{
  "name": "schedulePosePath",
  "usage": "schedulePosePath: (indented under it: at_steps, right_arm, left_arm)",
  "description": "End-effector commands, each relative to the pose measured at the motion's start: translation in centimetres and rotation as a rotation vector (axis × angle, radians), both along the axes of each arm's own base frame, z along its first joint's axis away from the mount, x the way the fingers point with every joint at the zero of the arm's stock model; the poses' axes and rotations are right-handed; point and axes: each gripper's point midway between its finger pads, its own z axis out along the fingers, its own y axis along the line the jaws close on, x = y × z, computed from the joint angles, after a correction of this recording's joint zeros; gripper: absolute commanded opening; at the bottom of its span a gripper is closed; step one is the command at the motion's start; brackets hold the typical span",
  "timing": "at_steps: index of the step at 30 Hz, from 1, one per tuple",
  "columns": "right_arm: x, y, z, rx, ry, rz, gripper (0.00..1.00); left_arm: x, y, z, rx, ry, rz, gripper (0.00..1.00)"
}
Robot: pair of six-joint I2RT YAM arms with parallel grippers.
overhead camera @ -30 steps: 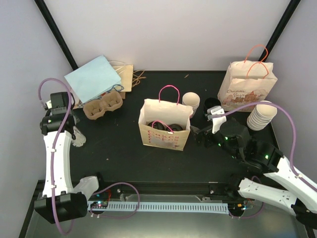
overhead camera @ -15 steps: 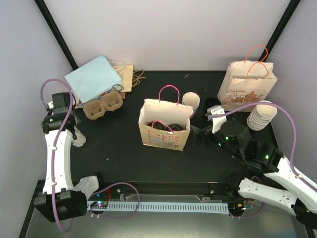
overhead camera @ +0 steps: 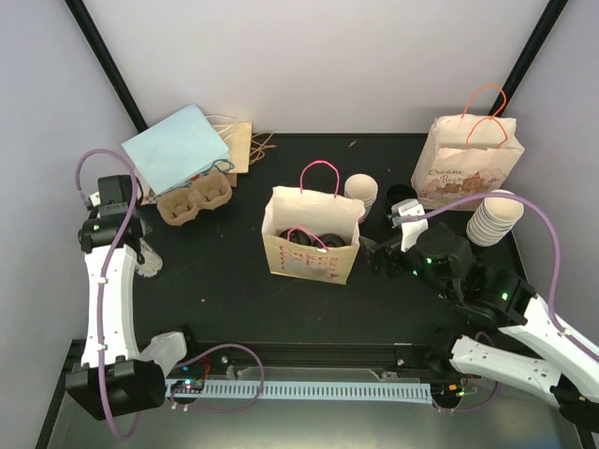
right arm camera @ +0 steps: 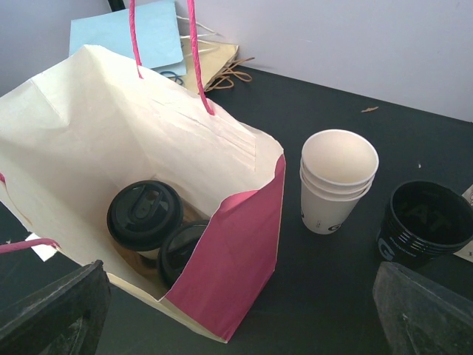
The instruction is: Pack the takeout coffee
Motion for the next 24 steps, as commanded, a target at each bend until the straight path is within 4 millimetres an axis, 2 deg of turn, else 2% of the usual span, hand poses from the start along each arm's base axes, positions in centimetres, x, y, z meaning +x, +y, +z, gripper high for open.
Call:
schedulePosePath:
  at_steps: [1,4,8,11,15,20,24]
  right_arm:
    - [0.2,-0.4,1.0,0.023,-0.021,-0.018,1.0]
    - [0.1,-0.3,1.1,0.028,-0.019,-0.013,1.0]
    - [0.1,-0.3,1.2,0.033,-0.018,-0.012,1.0]
    - [0.0,-0.3,1.2,0.032,-0.017,-0.011,1.0]
    - [0.0,-0.5,1.2,0.028,-0.019,-0.013,1.0]
    - [0.0,-0.7,1.3,0.029,-0.023,-0.019,1.0]
    - [-0.1,-0.7,1.3,0.031,-0.017,-0.017,1.0]
  left_arm:
    - [-0.8,0.2,2.6,0.025,-0.057,0.016,0.02]
    - [-1.2,0.2,3.1,0.031,-0.069,0.012,0.02]
    - [-0.9,-0.1,2.7,0.021,-0.067,-0.006,0.29]
    - [-0.4,-0.2,2.0,0.007,-0.051,-0.018,0.36]
    - [-0.1,0.0,1.7,0.009,-0.04,-0.017,0.51]
    - [0.0,0.3,0.4,0.01,-0.015,0.001,0.51]
    - [-0.1,0.4,0.0,0.013,-0.005,0.012,0.42]
